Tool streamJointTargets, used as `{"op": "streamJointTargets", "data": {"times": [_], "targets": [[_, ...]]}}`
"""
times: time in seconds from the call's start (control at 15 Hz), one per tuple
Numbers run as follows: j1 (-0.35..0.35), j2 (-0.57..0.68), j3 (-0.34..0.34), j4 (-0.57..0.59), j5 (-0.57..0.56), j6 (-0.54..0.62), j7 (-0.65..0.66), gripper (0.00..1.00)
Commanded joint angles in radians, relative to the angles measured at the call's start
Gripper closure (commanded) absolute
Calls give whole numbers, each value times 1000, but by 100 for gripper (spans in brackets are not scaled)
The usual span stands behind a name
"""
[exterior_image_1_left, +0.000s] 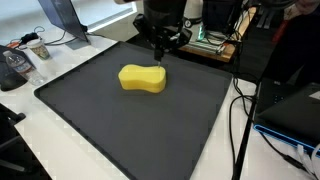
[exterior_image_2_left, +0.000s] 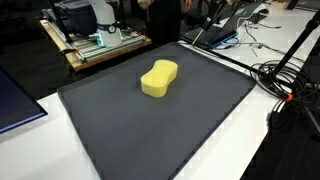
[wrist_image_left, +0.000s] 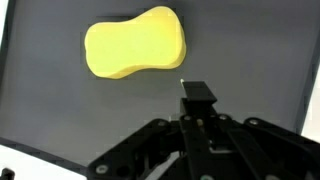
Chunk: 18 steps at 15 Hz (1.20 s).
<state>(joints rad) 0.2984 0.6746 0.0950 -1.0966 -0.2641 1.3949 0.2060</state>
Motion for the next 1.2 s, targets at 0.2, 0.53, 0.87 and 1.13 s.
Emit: {"op": "streamJointTargets", "data": {"times": [0.2, 0.53, 0.87, 1.13], "targets": [[-66, 148, -62, 213, 75, -53, 9, 97], [-191, 125, -60, 169, 153, 2, 41, 97], [-300, 85, -66, 119, 207, 69, 85, 97], [-368, 31, -68, 50, 222, 107, 103, 97]]}}
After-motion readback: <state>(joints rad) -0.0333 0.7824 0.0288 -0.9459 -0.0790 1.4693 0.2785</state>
